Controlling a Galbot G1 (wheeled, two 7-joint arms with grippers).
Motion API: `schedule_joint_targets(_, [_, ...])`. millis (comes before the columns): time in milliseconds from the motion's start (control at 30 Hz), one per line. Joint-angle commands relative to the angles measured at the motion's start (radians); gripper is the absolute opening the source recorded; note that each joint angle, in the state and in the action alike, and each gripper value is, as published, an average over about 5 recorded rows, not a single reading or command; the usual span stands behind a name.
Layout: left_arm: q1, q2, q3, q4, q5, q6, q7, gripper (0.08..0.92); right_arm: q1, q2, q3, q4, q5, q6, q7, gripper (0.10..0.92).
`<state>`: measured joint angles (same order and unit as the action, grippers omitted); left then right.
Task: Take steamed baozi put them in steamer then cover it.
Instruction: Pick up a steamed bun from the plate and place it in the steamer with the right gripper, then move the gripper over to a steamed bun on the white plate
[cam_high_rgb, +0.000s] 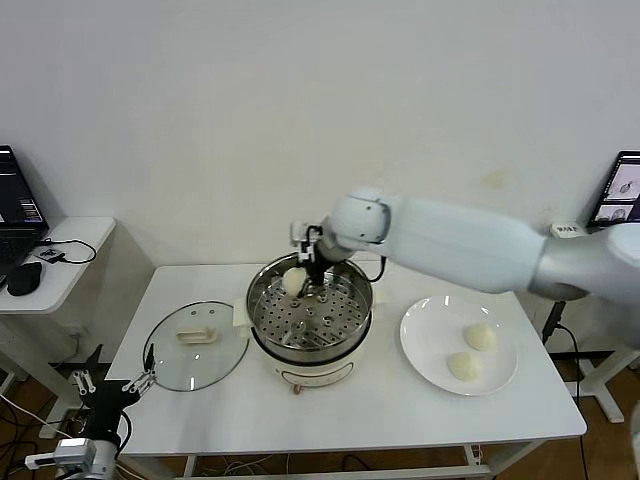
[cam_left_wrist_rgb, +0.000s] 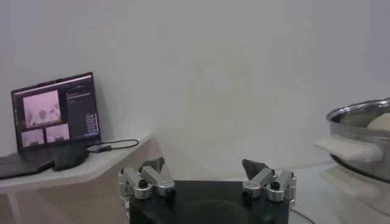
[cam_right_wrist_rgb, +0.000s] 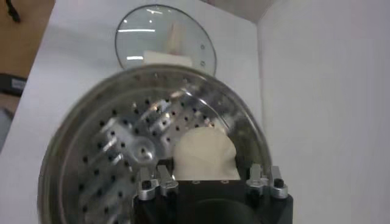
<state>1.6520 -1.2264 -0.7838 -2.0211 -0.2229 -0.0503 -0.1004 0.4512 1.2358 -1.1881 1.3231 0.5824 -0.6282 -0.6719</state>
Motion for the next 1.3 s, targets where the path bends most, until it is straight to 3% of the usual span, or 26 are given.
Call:
schedule_joint_targets(33, [0.001, 0.004, -0.007, -0.001, -0.002, -0.001, 0.0, 0.823, -0.087, 0.122, -0.006, -0.1, 0.01, -0.036, 0.036, 0.636])
schedule_joint_targets(533, [0.002, 0.003, -0.008, 0.001, -0.004, -0.005, 0.002, 0.823, -0.105, 0.143, 0.007, -0.153, -0.042, -0.03, 0.03, 0.648])
schedule_joint_targets(767, [0.009, -0.002, -0.007, -0.014, -0.003, -0.006, 0.002, 0.823, -0.062, 0.083, 0.019, -0.091, -0.033, -0.029, -0.001, 0.798])
schedule_joint_targets(967, [0.015, -0.002, -0.006, -0.023, -0.002, -0.001, 0.001, 0.823, 0.081, -0.075, 0.02, 0.038, -0.065, -0.002, -0.131, 0.822])
schedule_joint_targets(1300, [0.021, -0.001, -0.014, -0.025, -0.003, 0.005, 0.001, 0.823, 0.265, -0.468, -0.059, 0.296, -0.125, 0.17, -0.377, 0.823])
